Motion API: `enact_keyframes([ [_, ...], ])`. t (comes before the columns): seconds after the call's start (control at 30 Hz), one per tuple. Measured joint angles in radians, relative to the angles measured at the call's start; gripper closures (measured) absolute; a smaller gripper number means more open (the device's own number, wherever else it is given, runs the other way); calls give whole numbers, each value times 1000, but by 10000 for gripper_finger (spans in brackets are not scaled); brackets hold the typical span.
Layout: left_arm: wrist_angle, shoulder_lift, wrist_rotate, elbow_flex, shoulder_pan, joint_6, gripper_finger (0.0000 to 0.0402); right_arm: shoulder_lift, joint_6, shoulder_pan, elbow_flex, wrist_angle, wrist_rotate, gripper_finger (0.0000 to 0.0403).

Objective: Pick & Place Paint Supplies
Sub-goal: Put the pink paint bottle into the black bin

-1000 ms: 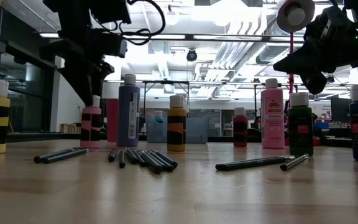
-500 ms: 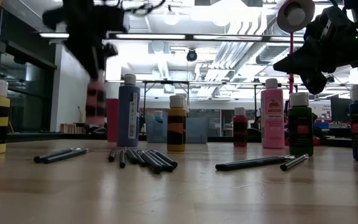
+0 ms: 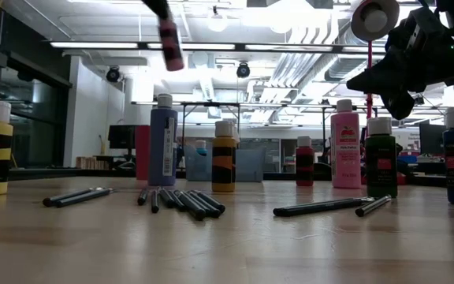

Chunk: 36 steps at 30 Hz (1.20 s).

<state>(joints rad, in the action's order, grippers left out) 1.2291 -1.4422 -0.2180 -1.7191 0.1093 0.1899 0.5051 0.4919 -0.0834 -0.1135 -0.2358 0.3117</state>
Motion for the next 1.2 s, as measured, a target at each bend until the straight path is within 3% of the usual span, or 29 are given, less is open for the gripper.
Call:
enact_keyframes([
  [0.27,-49,-215,1,-98,182,97,282,0,0,0,0,-3,0,400],
  [0.53,-158,-378,0,-110,317,64,281,0,0,0,0,0,0,400],
  [1.2,-244,-574,18,-108,457,-73,281,0,0,0,0,0,0,400],
])
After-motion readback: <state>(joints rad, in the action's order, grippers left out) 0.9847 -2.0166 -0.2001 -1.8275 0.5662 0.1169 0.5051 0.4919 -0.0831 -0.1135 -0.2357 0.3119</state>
